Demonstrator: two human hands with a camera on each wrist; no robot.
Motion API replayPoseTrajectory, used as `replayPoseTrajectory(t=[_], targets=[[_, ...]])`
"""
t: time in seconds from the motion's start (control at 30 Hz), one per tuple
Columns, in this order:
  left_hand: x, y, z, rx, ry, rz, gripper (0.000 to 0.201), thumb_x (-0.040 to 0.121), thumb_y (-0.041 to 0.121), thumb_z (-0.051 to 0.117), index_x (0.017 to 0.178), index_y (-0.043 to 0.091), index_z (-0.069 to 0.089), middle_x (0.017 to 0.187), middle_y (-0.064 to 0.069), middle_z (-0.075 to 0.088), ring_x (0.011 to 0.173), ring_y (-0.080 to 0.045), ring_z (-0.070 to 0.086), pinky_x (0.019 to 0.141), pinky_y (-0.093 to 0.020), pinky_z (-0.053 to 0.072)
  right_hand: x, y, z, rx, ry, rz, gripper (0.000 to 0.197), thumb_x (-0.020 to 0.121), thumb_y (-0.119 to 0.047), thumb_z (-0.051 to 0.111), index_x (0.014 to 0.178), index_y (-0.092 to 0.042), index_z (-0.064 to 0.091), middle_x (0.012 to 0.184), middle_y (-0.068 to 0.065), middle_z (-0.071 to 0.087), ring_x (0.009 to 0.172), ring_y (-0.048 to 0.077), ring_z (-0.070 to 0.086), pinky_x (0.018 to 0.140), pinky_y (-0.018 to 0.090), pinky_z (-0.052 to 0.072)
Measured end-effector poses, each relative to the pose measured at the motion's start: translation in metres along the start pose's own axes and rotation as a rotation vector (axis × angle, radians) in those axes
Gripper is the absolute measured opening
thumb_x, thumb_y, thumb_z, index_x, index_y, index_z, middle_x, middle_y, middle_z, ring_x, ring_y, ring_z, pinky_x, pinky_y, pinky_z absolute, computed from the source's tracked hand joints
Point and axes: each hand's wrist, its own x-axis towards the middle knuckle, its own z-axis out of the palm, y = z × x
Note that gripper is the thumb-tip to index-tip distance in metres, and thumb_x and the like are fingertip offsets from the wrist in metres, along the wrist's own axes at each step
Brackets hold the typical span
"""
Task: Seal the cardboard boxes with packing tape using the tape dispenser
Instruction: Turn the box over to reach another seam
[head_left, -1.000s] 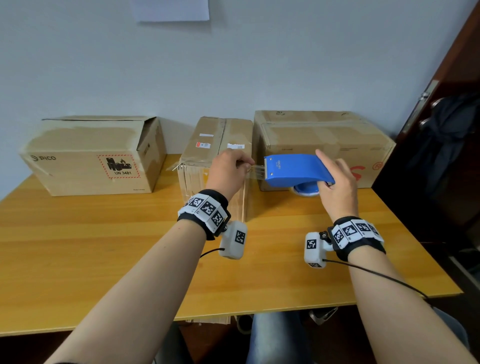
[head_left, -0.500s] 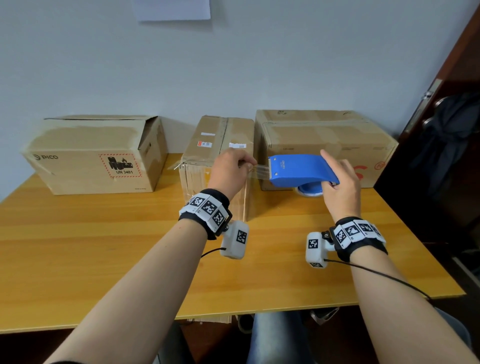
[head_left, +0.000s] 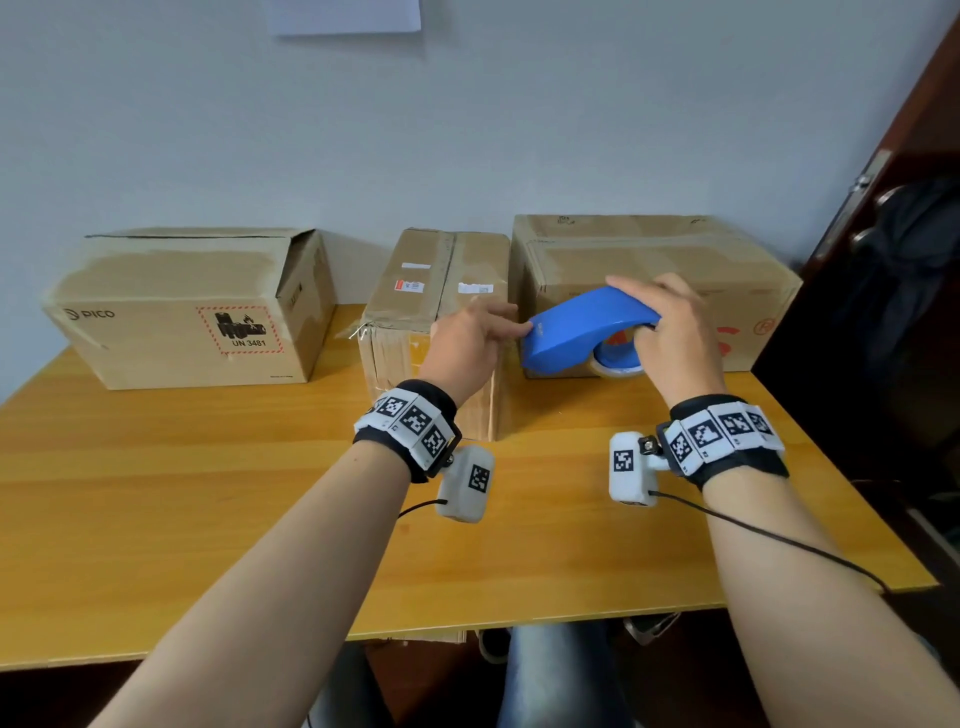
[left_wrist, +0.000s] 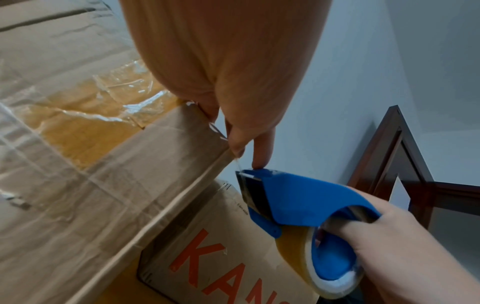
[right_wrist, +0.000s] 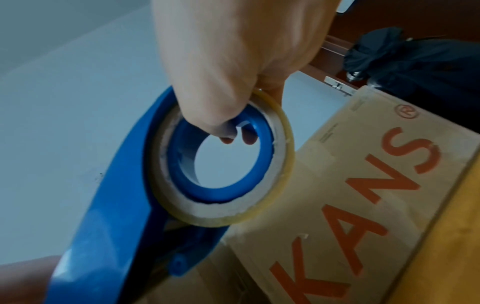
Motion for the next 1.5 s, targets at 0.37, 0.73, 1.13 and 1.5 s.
replayPoseTrajectory(t=[0.37, 0.73, 1.13, 1.5], targets=[[0.001, 0.003, -0.001, -0.006, -0.016, -0.096, 0.036, 0.099, 0.001, 0.050, 0.116, 0.020, 0.076, 0.144, 0.001, 0.057, 0.148, -0.019, 0.030, 0.124, -0.033, 0.020, 0.032, -0.036, 0.003, -0.141, -0.002, -0.061, 0.068, 0.078, 0.016, 0.052, 0.115, -0.035, 0.074, 0.094, -0.002, 0.052, 0.088, 0.029, 0.053, 0.071, 0.050, 0.051], [0.001, 0.022, 0.002, 0.144, -0.054, -0.139, 0.050, 0.096, 0.005, 0.043, 0.108, 0.042, 0.074, 0.153, 0.009, 0.045, 0.152, -0.026, 0.021, 0.120, -0.047, 0.021, 0.022, -0.036, 0.009, -0.372, -0.332, 0.064, 0.049, 0.092, 0.009, 0.051, 0.107, -0.029, 0.077, 0.112, 0.002, 0.070, 0.092, 0.026, 0.061, 0.071, 0.036, 0.050], [0.001, 0.026, -0.002, 0.121, -0.025, -0.155, 0.039, 0.093, 0.025, 0.053, 0.129, 0.036, 0.065, 0.142, 0.011, 0.057, 0.122, -0.019, 0.057, 0.105, -0.048, 0.043, -0.026, 0.062, 0.027, -0.471, -0.797, 0.704, 0.004, 0.096, -0.006, 0.057, 0.098, -0.004, 0.055, 0.075, 0.007, 0.053, 0.062, 0.022, 0.051, 0.051, 0.029, 0.038], [-0.019, 0.001, -0.042, 0.036, 0.264, -0.008, 0.043, 0.092, 0.006, 0.059, 0.132, 0.023, 0.063, 0.144, 0.000, 0.055, 0.147, -0.019, 0.034, 0.118, -0.028, 0.025, -0.026, 0.043, 0.018, -0.384, -0.666, 0.667, 0.041, 0.097, -0.009, 0.051, 0.137, -0.009, 0.057, 0.134, 0.014, 0.061, 0.114, 0.034, 0.062, 0.092, 0.039, 0.052]])
